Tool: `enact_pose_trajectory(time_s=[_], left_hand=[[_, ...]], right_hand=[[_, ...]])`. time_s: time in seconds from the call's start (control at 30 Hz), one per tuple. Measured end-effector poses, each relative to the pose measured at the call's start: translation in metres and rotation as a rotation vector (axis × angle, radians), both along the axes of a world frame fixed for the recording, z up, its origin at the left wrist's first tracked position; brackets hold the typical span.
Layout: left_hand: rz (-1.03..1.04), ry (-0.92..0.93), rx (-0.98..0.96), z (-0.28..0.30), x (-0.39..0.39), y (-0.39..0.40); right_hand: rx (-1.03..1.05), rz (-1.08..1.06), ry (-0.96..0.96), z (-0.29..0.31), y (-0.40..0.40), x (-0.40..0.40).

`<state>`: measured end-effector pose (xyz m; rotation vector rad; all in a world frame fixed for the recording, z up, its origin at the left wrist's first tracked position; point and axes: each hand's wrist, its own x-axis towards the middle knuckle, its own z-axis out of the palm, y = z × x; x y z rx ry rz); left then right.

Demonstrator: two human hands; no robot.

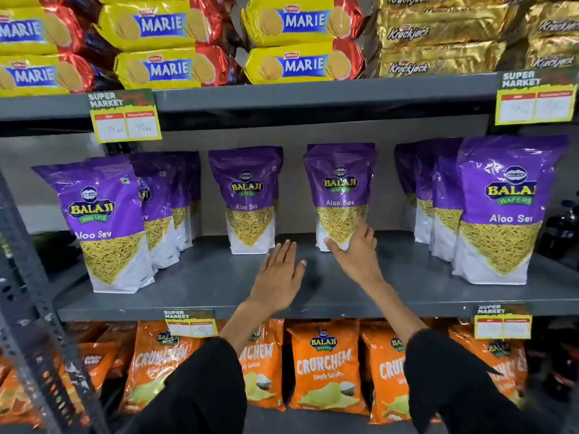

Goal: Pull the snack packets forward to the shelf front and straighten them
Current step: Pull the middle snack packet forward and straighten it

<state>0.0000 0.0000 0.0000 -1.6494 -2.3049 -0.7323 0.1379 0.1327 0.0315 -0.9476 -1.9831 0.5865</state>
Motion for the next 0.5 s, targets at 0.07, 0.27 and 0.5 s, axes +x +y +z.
enact_pose_trajectory(time_s=[0.07,0.27,0.5], left_hand=[[0.011,-0.051,-0.096,-0.001,-0.009,0.008],[0.011,-0.078,-0.295,-0.008,-0.03,0.032],[0.007,-0.069,-0.376,-0.016,-0.04,0.042]], right_hand=[[-0.087,-0.048,0.018,0.004,0.011,-0.014],[-0.182,-0.21,0.017,0.008,0.044,-0.053],[-0.223,-0.233,0.005,-0.001,0.062,-0.074]])
